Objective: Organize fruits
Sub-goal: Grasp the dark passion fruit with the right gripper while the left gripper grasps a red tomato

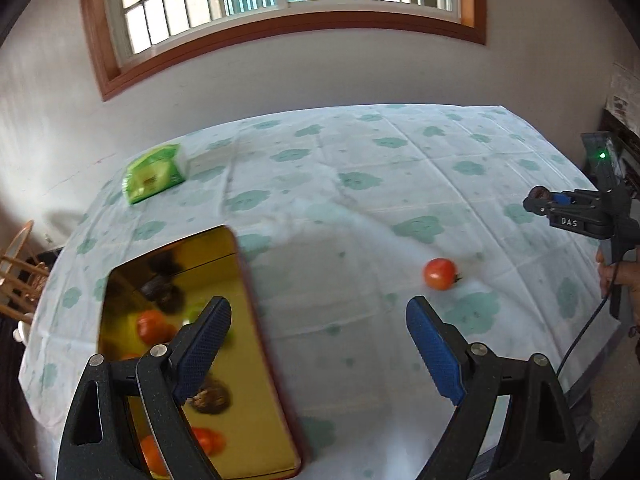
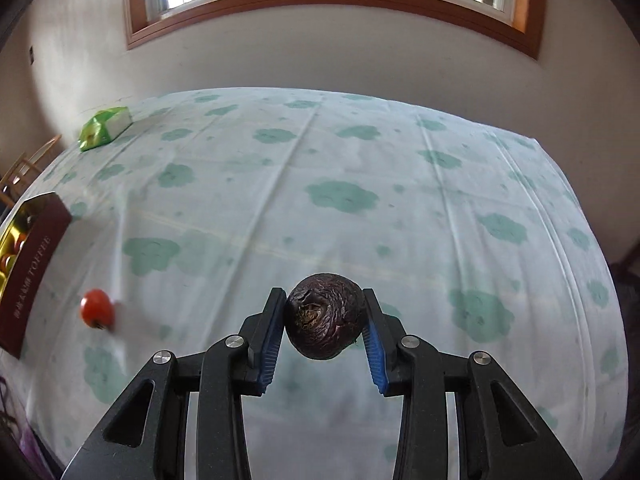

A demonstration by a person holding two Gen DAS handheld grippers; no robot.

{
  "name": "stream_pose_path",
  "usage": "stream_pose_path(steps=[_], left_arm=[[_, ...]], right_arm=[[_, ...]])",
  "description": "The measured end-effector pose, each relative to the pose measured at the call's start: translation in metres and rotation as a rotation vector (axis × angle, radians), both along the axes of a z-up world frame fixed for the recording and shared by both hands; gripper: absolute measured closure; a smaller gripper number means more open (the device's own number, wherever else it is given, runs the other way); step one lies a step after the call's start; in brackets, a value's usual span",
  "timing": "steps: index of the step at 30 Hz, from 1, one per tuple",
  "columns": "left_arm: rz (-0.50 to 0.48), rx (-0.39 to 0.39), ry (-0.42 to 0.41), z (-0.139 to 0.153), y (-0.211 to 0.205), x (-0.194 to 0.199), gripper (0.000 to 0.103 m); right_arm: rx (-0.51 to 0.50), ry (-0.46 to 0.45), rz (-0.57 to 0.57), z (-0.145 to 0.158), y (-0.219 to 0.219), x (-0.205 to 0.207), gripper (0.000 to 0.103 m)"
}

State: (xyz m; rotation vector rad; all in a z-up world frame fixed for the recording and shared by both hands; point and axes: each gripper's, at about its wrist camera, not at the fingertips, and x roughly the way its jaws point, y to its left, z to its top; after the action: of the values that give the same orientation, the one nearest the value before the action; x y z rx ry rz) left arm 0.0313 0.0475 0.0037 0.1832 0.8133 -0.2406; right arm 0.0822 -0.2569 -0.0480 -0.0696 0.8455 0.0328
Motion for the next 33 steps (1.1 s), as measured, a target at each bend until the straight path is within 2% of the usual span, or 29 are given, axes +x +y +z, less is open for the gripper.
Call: stream_pose_path(steps=[3,5,8,14,16,17,18,19,20,22,23,25,33], left_arm=[[-0.115,-0.035,0.060,-0.012,-0.036,0.019,0.016],[-0.141,-0.027,0.110,-0.024,-0.057,0.031,0.016],[-0.147,0.023,0.156,-0.042,-0.080,0.046,0.016],[-0.130,-0.012,0.212,-0.058,-0.088,0.061,0.017],[-0.124,-0.019,0.215,-0.062,-0.090,0.065,0.021],[-0.123,-0.024,0.225,-0.065,-0.092,0.067,0.030],[-0.125,-0.031,0.248,-0.069,-0.093,0.070,0.046],[-0.134,-0.046,0.282,-0.075,-0.095,0.073,0.056],[-0.147,-0.061,0.321,-0.080,-0.098,0.076,0.072],[-0.142,-0.029,0.286,-0.079,-0.103,0.071,0.072],[-0.151,-0.024,0.294,-0.080,-0.105,0.069,0.072],[-0.149,-0.054,0.308,-0.076,-0.104,0.063,0.073],[-0.112,-0.113,0.246,-0.033,-0.086,0.023,0.072]], right_arm=[[0.032,0.008,-0.023,-0.010,-0.020,-0.004,0.065],[0.054,0.008,-0.024,-0.016,-0.026,-0.006,0.065],[0.088,0.005,-0.014,-0.025,-0.027,-0.006,0.065],[0.113,-0.005,0.010,-0.028,-0.026,-0.007,0.064],[0.124,-0.006,0.020,-0.028,-0.026,-0.008,0.064],[0.127,-0.007,0.024,-0.027,-0.026,-0.008,0.064],[0.128,-0.008,0.026,-0.027,-0.026,-0.008,0.064],[0.130,-0.007,0.029,-0.028,-0.026,-0.008,0.064],[0.131,-0.004,0.029,-0.028,-0.025,-0.008,0.064],[0.133,-0.002,0.029,-0.029,-0.027,-0.007,0.064],[0.134,-0.001,0.029,-0.029,-0.026,-0.007,0.064],[0.135,0.006,0.025,-0.030,-0.027,-0.006,0.064],[0.122,0.010,0.023,-0.031,-0.024,-0.005,0.064]])
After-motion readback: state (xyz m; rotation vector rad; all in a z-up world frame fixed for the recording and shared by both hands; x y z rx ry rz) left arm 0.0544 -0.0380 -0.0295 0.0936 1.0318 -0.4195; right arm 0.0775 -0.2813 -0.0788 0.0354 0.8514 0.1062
